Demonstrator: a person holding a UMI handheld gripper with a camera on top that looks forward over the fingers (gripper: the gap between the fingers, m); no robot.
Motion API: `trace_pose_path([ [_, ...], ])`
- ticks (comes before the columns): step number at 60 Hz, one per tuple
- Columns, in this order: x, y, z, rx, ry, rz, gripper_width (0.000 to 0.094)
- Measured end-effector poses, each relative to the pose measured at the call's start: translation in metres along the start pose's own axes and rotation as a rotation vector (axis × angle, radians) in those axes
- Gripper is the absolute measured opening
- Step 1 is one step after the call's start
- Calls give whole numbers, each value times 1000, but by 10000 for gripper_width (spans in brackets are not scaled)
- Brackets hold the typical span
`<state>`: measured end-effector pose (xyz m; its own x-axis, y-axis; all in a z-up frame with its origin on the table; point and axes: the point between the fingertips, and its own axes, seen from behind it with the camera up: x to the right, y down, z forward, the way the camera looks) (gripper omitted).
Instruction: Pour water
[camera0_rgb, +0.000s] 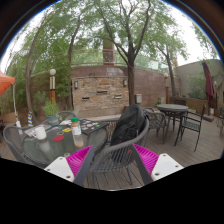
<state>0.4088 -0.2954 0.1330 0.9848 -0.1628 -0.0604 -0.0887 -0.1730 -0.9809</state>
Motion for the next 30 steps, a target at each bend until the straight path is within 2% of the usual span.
trace_pose_path([
  [16,-25,1,20,58,-51,-37,836],
  [24,-51,18,57,35,-100,-16,837],
  [30,-80,12,91,63,-150,-9,837],
])
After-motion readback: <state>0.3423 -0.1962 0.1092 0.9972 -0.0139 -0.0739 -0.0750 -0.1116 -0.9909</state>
